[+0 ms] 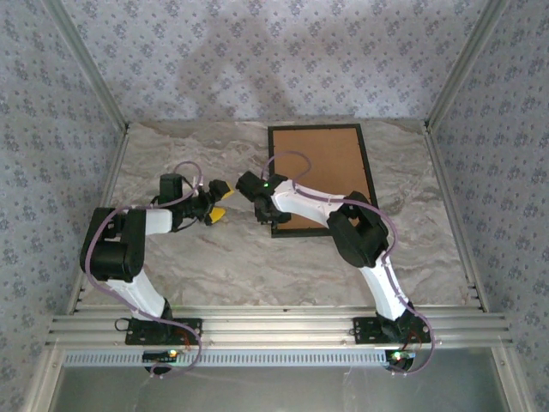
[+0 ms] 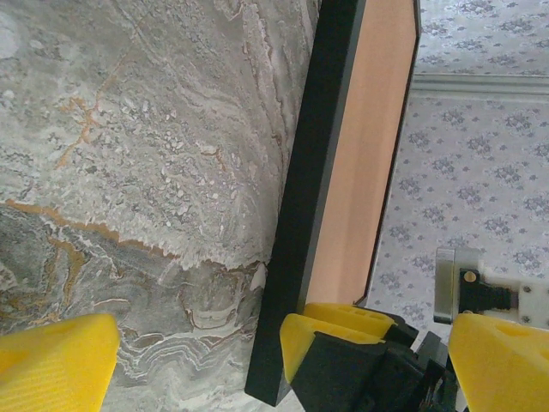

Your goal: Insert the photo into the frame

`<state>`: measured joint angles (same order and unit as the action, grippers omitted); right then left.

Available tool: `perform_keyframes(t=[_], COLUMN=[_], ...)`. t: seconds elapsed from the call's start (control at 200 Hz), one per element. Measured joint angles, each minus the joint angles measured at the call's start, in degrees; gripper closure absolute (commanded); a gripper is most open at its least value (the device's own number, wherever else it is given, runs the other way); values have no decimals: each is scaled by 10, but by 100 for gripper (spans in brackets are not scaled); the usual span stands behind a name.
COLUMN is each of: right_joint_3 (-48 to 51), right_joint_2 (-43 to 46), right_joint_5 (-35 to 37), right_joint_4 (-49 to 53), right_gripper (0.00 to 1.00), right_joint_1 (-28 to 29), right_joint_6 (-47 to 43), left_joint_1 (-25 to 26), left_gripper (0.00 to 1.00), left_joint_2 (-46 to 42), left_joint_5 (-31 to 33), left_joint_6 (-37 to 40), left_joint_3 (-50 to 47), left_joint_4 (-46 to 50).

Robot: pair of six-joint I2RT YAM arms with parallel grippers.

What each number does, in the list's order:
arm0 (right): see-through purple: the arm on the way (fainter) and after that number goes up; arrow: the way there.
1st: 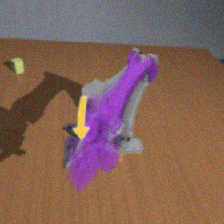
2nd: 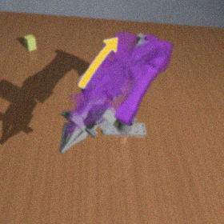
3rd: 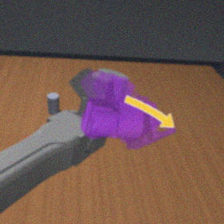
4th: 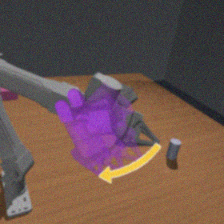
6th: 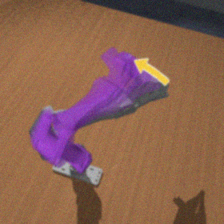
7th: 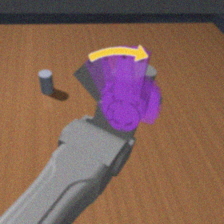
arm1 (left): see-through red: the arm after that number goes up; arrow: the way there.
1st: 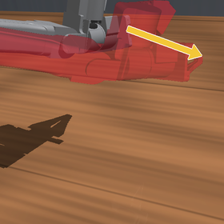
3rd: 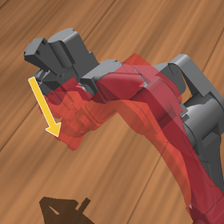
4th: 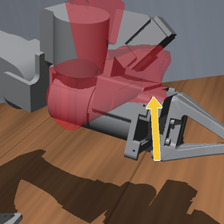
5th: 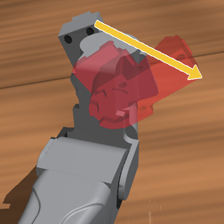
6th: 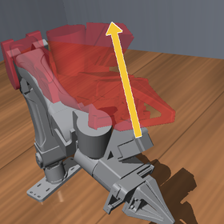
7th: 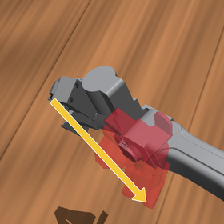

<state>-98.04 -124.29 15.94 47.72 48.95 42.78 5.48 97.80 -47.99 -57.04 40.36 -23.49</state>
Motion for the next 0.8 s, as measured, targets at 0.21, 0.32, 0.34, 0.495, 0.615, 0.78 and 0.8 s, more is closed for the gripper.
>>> perform_keyframes(t=[0.21, 0.32, 0.34, 0.495, 0.615, 0.78, 0.8], right_joint_3=[-25, -44, -46, -65, -56, -30, -24], right_joint_2=[-19, -31, -33, -45, -38, -19, -16], right_joint_5=[16, 21, 21, 23, 20, 10, 8], right_joint_4=[20, 38, 40, 58, 48, 22, 17], right_gripper=[70, 70, 70, 81, 100, 100, 100], right_joint_1=[8, 9, 9, 11, 10, 7, 7], right_joint_6=[5, 5, 5, 6, 16, 21, 21], left_joint_1=[0, 0, 0, -2, -4, -6, -6], left_gripper=[1, 2, 1, 1, 1, 2, 2], left_joint_2=[0, 0, 0, 0, 0, 2, 2], left_joint_5=[0, 0, 0, 0, 0, -1, -2], left_joint_6=[1, 6, 6, 15, 19, 22, 21], left_joint_3=[0, -1, -1, -9, -12, -12, -12], left_joint_4=[-2, -2, -2, 0, 2, 3, 3])
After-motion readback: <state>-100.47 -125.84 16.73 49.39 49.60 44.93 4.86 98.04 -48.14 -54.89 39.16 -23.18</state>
